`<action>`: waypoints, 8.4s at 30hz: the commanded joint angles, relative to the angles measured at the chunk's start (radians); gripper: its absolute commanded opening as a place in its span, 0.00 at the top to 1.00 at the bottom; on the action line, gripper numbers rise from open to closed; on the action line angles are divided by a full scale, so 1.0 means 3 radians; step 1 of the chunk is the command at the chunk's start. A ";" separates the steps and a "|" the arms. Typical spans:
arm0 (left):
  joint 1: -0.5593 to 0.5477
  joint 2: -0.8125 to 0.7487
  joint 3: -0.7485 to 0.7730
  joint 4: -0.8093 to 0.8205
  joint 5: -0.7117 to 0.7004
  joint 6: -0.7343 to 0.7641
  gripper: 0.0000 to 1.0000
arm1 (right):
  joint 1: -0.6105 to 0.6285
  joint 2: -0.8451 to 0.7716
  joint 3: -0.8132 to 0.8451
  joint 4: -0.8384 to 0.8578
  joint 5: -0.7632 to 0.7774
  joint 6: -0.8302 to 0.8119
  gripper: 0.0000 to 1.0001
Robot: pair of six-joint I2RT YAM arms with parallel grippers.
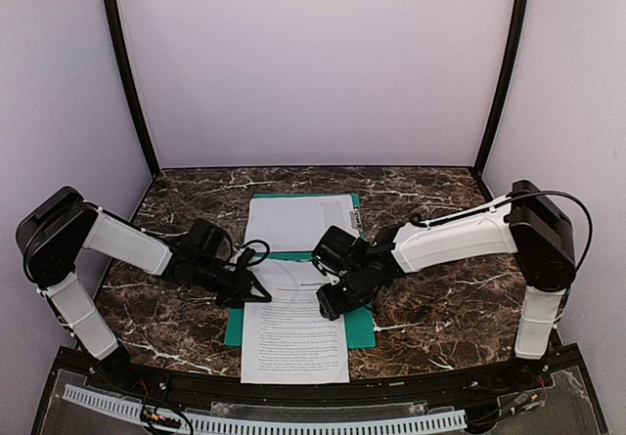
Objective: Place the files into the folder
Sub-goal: Place the file at the center of the board, then open the spring clip on the folder with some files.
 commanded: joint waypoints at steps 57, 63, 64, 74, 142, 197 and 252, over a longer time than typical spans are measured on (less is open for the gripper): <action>0.0105 -0.0281 0.0230 -0.0664 -0.0016 0.0554 0.99 | 0.0196 0.0091 0.0447 -0.0359 0.0507 -0.0290 0.25; 0.0111 -0.0602 0.0599 -0.1767 -0.0546 0.1039 0.99 | 0.0066 -0.0122 0.0439 -0.0353 0.0538 -0.0380 0.17; 0.0113 -0.0637 0.0647 -0.1892 -0.0719 0.1095 0.99 | 0.0035 -0.0150 0.0431 -0.0348 0.0545 -0.0403 0.17; 0.0116 -0.0872 0.1312 -0.3402 -0.1996 0.1590 0.99 | -0.0239 -0.0268 0.0290 -0.0146 0.0618 -0.0639 0.17; 0.0393 0.0317 0.1894 -0.1444 -0.0396 0.1149 0.53 | -0.0771 0.0341 0.0554 0.0509 -0.0487 -0.0716 0.44; 0.0100 0.1160 0.2065 -0.1445 -0.0402 0.0977 0.91 | -0.0838 0.0574 0.0300 0.0867 -0.0747 -0.0620 0.61; 0.0005 0.1241 0.1150 -0.1341 -0.0939 0.1071 0.99 | -0.0784 0.0838 0.0229 0.1030 -0.0225 -0.1990 0.70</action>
